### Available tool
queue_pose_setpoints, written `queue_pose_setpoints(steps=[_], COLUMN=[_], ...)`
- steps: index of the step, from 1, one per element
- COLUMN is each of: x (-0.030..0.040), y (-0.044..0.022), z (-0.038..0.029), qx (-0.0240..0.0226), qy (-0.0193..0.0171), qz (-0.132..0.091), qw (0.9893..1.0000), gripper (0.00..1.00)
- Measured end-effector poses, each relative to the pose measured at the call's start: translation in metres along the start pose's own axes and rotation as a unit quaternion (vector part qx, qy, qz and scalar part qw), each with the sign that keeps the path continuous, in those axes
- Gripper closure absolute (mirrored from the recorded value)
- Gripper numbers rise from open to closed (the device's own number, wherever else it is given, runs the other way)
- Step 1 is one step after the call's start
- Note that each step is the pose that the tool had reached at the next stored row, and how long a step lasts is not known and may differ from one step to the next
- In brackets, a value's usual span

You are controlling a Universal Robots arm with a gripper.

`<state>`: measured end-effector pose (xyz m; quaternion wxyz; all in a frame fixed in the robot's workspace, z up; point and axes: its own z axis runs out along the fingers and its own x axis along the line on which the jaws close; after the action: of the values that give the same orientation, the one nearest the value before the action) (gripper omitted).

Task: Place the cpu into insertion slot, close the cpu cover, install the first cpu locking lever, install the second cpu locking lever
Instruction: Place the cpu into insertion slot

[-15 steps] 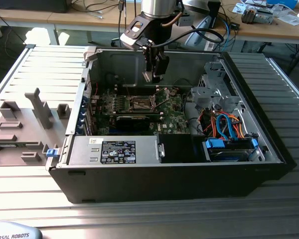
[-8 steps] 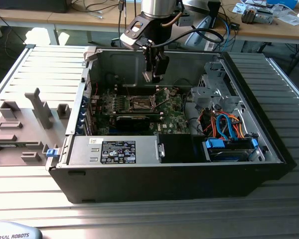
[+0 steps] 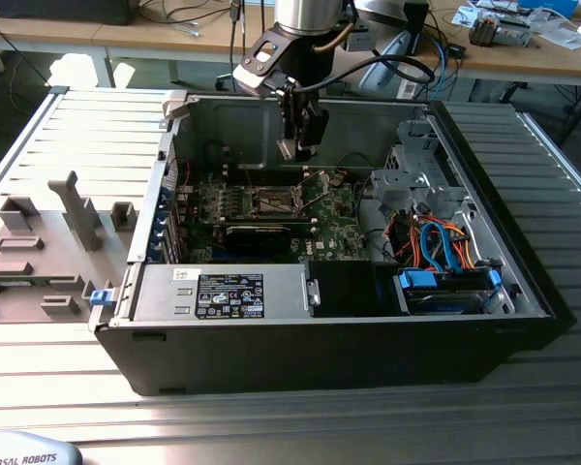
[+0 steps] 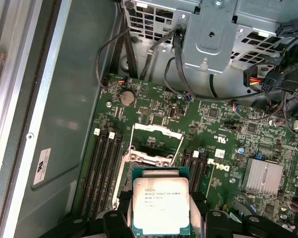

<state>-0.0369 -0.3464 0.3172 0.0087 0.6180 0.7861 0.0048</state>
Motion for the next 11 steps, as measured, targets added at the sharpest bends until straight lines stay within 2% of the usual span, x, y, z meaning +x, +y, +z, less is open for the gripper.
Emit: queue_pose_setpoints(steps=[11], x=[0.0000], y=[0.0000], z=[0.0000], qx=[0.0001], qy=[-0.0003], qz=[0.003], qw=[1.0000], gripper=[0.46])
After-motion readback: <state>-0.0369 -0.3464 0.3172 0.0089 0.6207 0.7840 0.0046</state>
